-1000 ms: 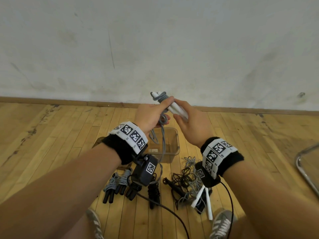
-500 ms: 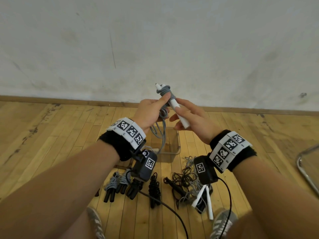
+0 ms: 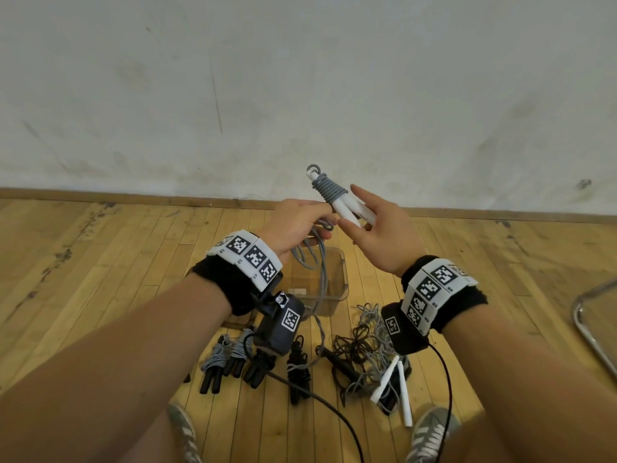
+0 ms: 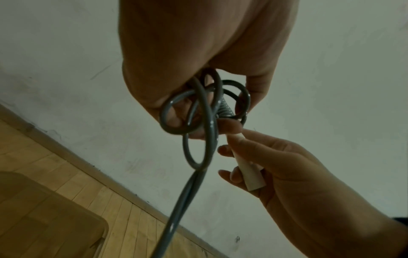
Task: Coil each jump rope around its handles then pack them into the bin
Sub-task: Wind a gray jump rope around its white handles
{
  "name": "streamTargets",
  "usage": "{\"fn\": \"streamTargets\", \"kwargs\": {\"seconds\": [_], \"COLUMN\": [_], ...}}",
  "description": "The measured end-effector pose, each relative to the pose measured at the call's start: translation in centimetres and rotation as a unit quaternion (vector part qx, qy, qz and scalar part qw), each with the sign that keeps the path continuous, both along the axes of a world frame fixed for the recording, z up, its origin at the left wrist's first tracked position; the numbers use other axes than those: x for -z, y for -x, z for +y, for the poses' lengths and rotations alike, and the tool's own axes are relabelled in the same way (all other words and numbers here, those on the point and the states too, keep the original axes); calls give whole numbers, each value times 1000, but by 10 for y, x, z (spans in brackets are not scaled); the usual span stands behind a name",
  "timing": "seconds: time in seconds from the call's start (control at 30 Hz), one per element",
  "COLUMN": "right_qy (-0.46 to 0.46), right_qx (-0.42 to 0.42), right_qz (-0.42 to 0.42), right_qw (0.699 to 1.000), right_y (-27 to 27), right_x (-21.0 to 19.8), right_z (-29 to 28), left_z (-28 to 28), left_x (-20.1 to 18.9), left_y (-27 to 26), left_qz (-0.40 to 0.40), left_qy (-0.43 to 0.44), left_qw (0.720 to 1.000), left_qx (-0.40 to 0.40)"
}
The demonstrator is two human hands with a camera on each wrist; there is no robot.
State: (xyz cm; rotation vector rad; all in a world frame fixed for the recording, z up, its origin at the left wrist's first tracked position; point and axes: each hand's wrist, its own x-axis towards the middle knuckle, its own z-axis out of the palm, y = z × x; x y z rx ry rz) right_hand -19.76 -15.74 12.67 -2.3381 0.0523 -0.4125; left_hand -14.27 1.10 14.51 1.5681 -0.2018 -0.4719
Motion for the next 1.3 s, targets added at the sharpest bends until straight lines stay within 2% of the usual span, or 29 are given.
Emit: {"fn": "streamTargets", "kwargs": {"seconds": [0.13, 0.27, 0.47, 0.53, 0.57, 0.63, 0.67, 0.77, 0.87, 1.0, 1.13, 1.3], "right_qy": [42, 48, 45, -25, -96, -231, -246, -179, -170, -143, -77, -88], "right_qx": [14, 17, -13, -39, -62, -103, -110, -103, -106, -80, -51, -47], "right_qz": [-29, -41, -41, -20, 4, 62, 74, 49, 21, 8, 9, 44], "right_qw": [999, 998, 998, 999, 993, 965, 960, 977, 980, 987, 996, 994], "right_y": [1, 0, 3, 4, 5, 7, 7, 4, 0, -2, -4, 1], "right_x": [-1, -1, -2, -4, -7, -9, -10, -7, -4, -3, 1, -2], "right_z": [0, -3, 8, 9, 9, 8, 8, 9, 7, 1, -5, 6], "left_z": [1, 0, 1, 2, 3, 4, 4, 4, 3, 8, 11, 9], "left_x": [-3, -5, 1, 1, 0, -1, -1, -2, -3, -4, -4, -2], "left_y": [4, 5, 2, 2, 1, 0, -1, -1, -1, -4, -5, -2], "left_qz": [17, 38, -18, -25, -26, -30, -33, -43, -48, -4, 6, 9], "left_qy": [12, 31, -1, 3, 7, 15, 14, -1, -21, 11, 38, 55], "left_qw": [1000, 999, 999, 999, 999, 999, 999, 999, 999, 999, 999, 998], "left_qx": [16, -7, -42, -38, -32, -21, -20, -19, 13, 52, 38, 7]}}
